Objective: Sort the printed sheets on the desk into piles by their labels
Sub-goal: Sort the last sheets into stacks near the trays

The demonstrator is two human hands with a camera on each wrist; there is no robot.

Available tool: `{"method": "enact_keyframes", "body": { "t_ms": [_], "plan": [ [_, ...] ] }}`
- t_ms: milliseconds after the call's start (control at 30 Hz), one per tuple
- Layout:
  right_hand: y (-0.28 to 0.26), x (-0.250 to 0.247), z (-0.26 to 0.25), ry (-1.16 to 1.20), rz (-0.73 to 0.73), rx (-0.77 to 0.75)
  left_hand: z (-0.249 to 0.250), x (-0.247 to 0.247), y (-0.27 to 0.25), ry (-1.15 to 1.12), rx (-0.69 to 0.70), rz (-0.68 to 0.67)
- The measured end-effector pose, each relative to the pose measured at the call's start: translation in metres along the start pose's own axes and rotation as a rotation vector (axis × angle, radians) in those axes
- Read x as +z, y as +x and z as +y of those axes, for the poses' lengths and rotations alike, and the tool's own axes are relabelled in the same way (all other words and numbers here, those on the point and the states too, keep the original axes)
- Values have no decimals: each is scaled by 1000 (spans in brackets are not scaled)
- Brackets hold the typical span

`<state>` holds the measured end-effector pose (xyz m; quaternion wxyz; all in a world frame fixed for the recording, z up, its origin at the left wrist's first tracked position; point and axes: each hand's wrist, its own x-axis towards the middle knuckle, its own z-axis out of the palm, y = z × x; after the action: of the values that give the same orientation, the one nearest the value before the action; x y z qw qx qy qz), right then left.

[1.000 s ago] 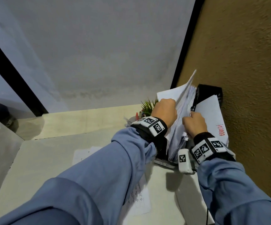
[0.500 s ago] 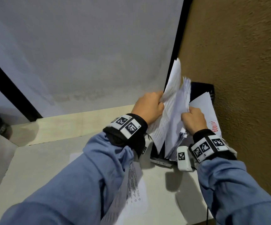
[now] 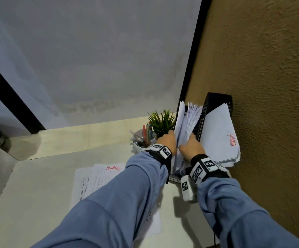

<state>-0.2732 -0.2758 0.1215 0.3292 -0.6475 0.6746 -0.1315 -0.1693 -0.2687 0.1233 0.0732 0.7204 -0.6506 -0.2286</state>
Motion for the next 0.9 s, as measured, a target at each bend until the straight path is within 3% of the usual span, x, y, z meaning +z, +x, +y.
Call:
{"method": "enact_keyframes", "body": {
  "t_ms": [100,267,400,500,600,700,767,900],
  "plan": [
    [0,6,-6,-24,17,-38,-2,-3,-1,-83,35,100],
    [-1,9,-12,-42,22,-152,-20,-10,-6,-339,37,88],
    [-17,17,8,336,154,-93,-73,-5,-37,-763,-65,230],
    [-43,41,29,429,265,6,-146,15,-71,-743,-314,361],
    [-72,80,44,481,239,96,-219,41,-117,-466,-702,305],
    [-96,114,50,503,145,188,-254,62,-159,-380,-970,265],
    [-106,132,51,436,29,181,-262,72,-178,-394,-1050,255],
    [-118,150,36,424,-121,150,-269,92,-195,-611,-1024,310]
  ]
}}
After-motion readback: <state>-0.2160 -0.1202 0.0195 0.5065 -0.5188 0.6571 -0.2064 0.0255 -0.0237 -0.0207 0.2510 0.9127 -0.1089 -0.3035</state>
